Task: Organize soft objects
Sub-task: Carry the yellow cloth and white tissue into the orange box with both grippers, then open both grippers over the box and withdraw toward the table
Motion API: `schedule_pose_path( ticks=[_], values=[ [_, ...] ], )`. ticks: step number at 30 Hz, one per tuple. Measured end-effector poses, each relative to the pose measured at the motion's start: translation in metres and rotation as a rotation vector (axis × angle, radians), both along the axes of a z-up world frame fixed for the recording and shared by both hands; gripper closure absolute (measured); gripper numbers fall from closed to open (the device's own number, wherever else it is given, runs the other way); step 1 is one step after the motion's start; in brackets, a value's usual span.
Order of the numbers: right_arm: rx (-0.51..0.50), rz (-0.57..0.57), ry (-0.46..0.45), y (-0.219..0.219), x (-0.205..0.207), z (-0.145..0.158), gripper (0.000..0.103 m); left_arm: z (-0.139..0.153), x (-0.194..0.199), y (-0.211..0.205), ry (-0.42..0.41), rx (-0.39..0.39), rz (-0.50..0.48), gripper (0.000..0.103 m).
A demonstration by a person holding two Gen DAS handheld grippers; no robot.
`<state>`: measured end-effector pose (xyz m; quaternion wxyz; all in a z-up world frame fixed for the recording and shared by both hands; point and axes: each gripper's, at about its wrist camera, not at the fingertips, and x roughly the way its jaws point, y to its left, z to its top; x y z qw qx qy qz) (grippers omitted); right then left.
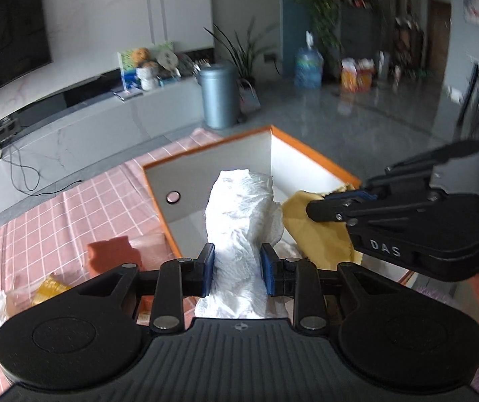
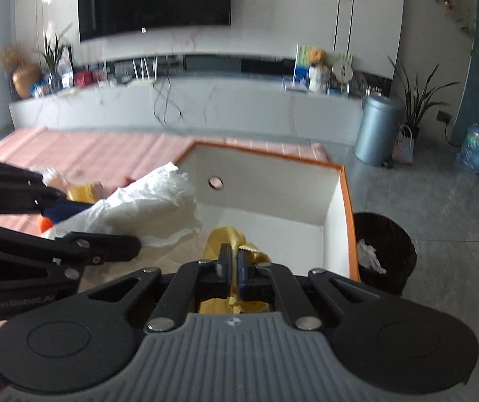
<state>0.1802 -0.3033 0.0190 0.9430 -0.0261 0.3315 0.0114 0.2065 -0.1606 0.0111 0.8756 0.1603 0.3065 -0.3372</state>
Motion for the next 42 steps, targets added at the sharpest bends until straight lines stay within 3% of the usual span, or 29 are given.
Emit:
schedule_pose_path(
  ticks=[15,21,23,27,31,42],
  values=[
    [-0.095,0.074,0.200,-0.007,0.056,-0.038,0.101,-0.033,0.027,-0.033,0.034,0.232,-0.105,0.066],
    [-0.138,0.099,0.240,-0.005,0.059,-0.049,0.099,-0.042,0.024,-0.041,0.006,0.302,-0.140,0.061],
    [-0.133,0.099,0.246,-0.006,0.061,-0.048,0.099,-0.044,0.023,-0.042,-0.005,0.313,-0.143,0.056],
    [-0.165,0.090,0.242,-0.003,0.060,-0.047,0.080,-0.045,0.017,-0.045,-0.031,0.341,-0.157,0.048],
    [-0.199,0.084,0.223,-0.004,0.058,-0.044,0.062,-0.043,0.012,-0.042,-0.038,0.329,-0.165,0.034],
    [-0.251,0.089,0.154,-0.002,0.044,-0.020,0.036,-0.020,0.000,-0.029,-0.081,0.291,-0.155,0.027]
  ],
)
